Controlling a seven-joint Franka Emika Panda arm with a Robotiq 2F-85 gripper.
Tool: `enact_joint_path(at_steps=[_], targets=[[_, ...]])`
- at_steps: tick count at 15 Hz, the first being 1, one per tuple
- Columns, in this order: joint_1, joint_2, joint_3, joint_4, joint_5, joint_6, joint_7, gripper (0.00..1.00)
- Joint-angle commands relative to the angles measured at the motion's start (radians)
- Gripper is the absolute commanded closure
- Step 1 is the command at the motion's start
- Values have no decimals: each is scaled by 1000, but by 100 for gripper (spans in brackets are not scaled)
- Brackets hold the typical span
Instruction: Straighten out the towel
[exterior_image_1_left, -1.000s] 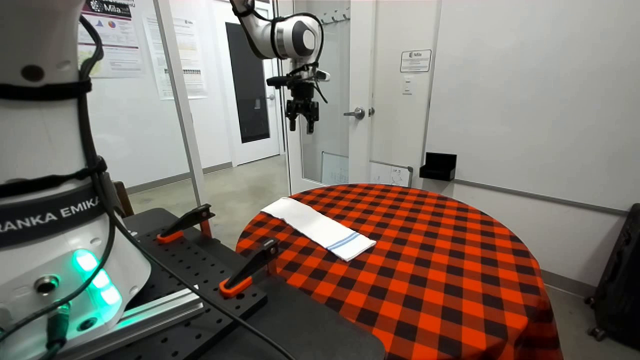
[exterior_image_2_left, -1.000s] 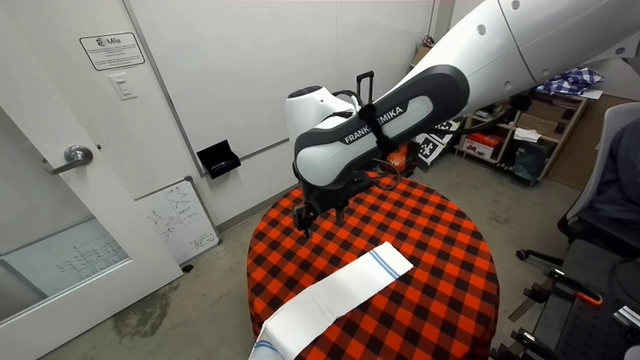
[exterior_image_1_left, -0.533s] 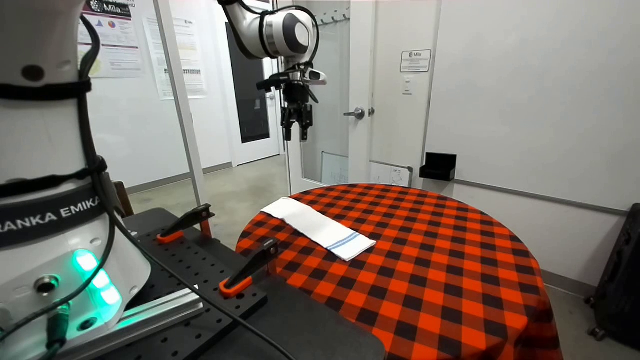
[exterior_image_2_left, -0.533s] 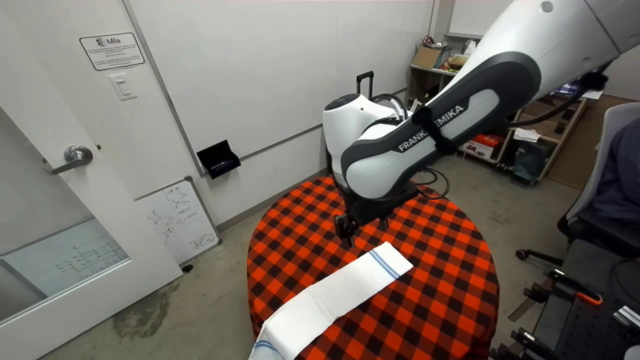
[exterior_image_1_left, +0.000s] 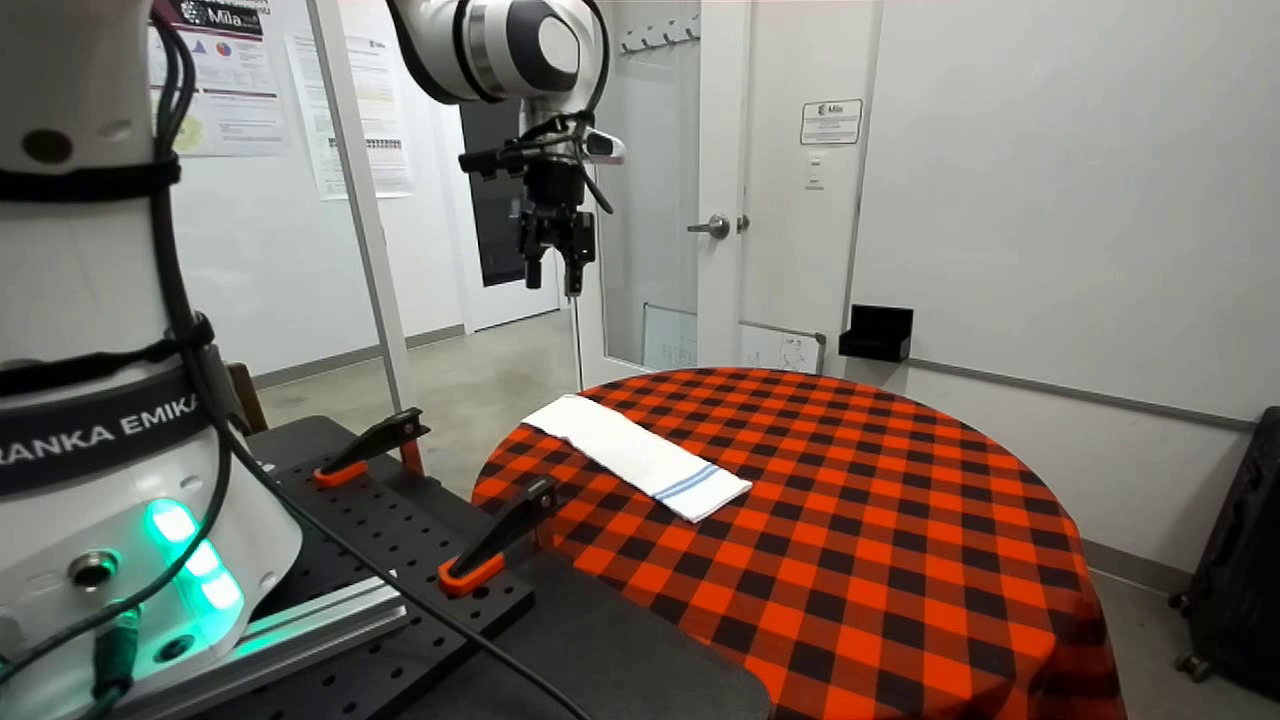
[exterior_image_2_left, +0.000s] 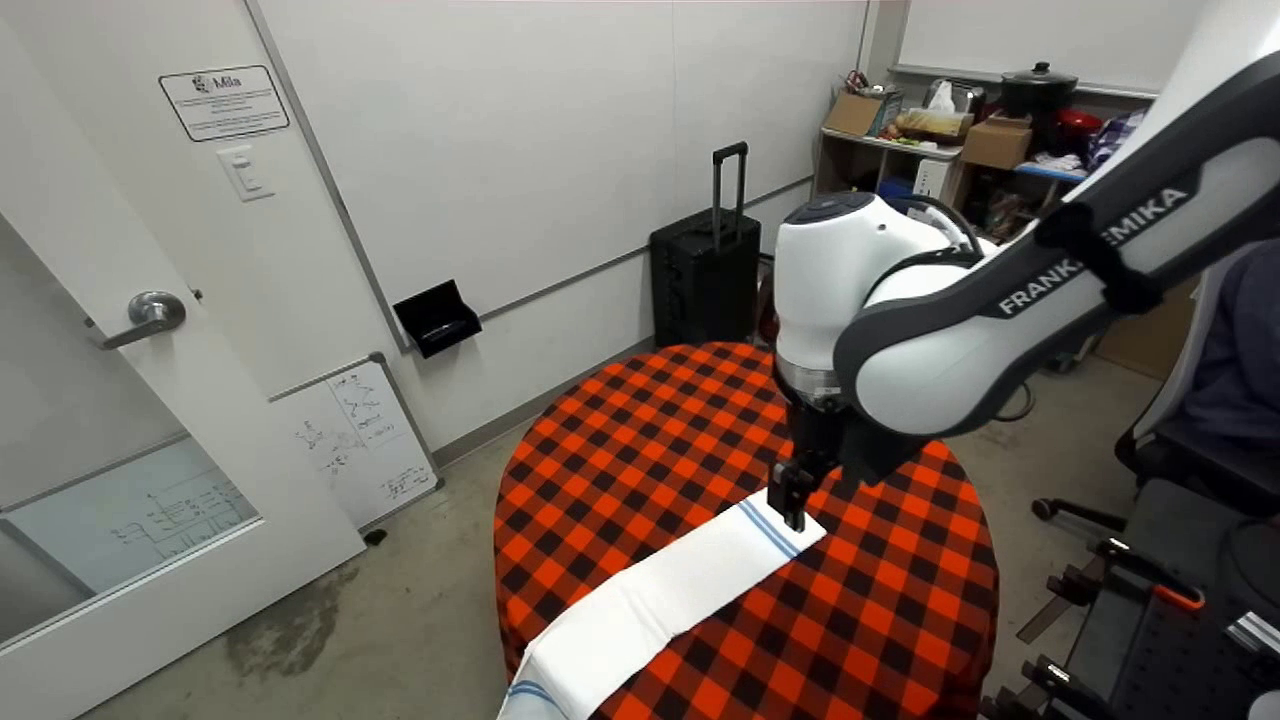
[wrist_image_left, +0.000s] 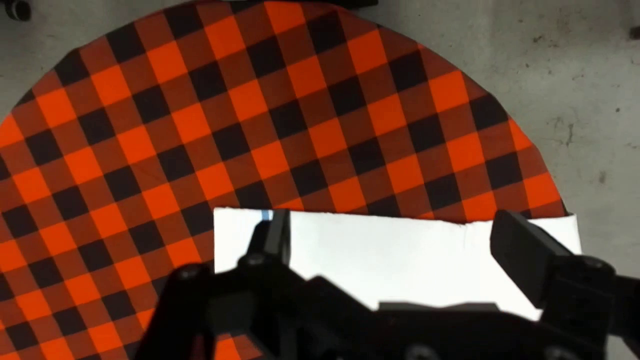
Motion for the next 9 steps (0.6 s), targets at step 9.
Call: enact_joint_path(at_steps=[9], targets=[[-29,-66,29,-70,-4,10,-7,0]])
